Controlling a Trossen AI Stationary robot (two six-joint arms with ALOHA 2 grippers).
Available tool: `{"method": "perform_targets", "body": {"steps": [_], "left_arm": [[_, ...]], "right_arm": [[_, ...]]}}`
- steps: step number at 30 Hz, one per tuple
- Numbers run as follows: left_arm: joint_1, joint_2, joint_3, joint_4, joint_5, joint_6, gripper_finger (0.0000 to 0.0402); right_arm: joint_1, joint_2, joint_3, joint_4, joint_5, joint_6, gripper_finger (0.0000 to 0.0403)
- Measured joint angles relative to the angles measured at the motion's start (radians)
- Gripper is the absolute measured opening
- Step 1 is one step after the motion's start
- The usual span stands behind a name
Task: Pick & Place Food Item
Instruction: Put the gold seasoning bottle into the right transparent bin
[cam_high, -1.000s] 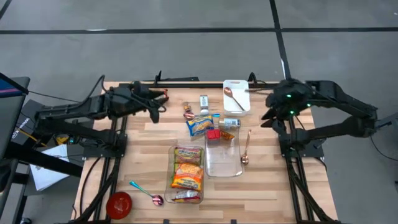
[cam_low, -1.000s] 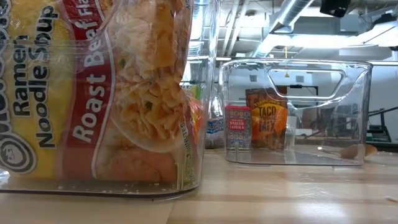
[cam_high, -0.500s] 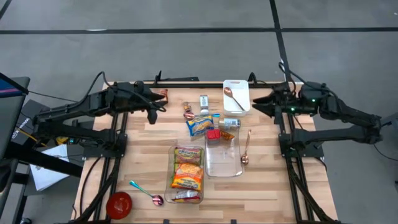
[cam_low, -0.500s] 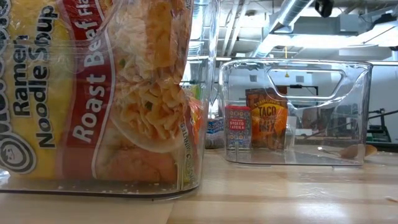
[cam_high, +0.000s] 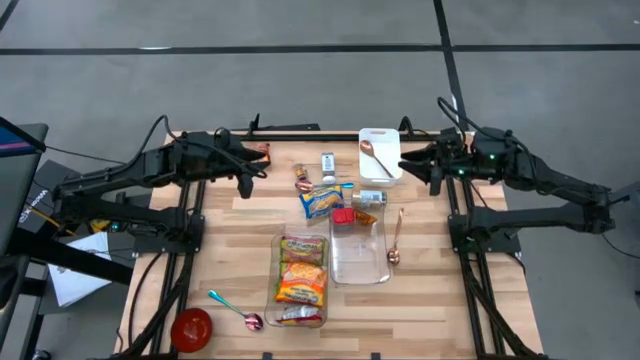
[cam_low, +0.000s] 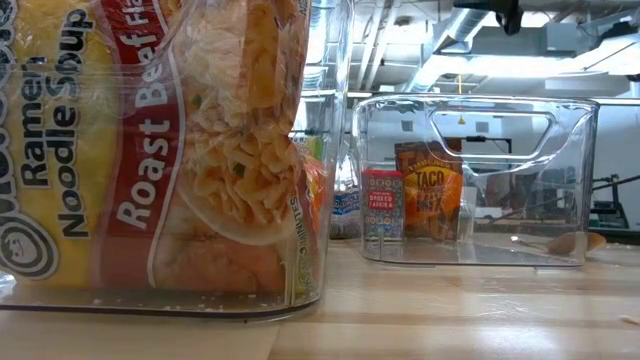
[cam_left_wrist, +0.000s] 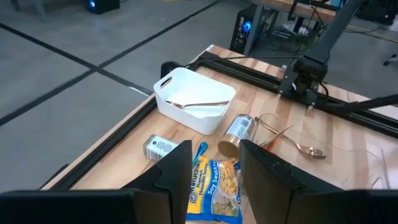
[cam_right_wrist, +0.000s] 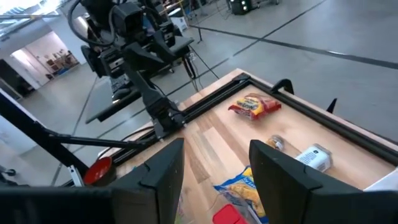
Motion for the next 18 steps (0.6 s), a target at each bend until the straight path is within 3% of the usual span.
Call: {"method": "perform_targets", "body": {"steps": [10,18], "left_arm": [[0.000,0.000,0.000,0.020,-0.004,-0.043,0.0127],[0.000,0.000,0.000,0.037,-0.004,-0.051,0.0127]], "right_arm": [[-0.047,-0.013,0.002,-0.226,0.001,0.061,0.0175],[-0.100,0.067,0.002,-0.369,0.001,0.146,0.0175]]}}
